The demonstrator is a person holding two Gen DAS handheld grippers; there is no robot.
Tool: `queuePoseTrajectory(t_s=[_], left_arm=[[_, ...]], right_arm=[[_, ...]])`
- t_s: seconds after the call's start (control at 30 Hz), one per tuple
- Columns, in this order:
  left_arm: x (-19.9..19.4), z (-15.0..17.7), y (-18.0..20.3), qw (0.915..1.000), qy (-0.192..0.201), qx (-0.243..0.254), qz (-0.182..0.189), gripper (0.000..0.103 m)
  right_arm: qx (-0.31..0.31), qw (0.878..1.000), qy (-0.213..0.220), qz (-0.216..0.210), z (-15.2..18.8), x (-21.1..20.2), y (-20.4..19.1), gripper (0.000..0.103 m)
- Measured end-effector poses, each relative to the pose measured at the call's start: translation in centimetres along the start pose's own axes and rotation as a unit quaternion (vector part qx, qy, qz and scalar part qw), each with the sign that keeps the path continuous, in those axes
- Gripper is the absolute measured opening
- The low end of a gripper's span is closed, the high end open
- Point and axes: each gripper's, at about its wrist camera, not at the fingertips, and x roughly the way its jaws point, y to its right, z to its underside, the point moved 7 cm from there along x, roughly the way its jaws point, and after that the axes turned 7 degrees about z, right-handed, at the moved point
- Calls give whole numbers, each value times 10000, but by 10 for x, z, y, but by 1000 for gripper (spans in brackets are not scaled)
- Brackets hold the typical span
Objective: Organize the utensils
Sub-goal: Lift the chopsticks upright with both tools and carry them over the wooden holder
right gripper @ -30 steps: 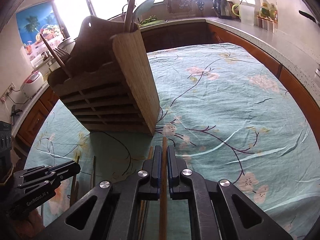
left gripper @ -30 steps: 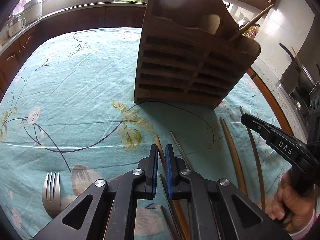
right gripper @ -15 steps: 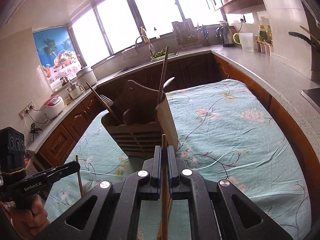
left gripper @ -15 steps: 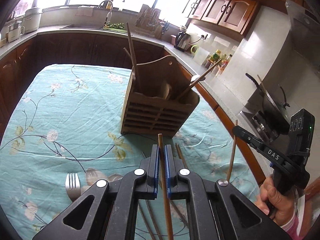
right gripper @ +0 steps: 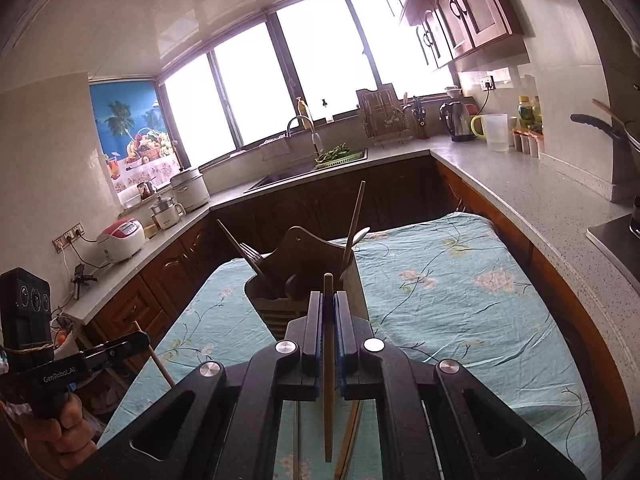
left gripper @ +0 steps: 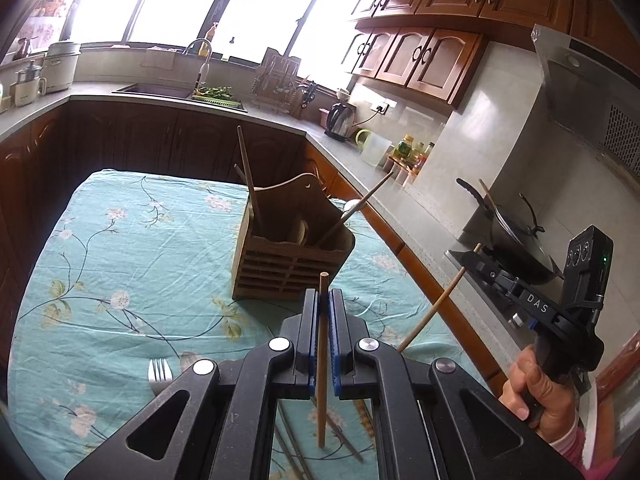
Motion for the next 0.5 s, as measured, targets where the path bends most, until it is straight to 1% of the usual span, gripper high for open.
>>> queuePoseTrajectory(t_s=[0.33,0.5], left_arm=[[-9,-3,1,9999,158,53,10,3],[-12,-12,0,9996,287,68,0,3]], right_arm=[[-41,9999,151,-62,-11,-4,-5,5],[-29,9997,230,-86,-15,-4,-6,5]])
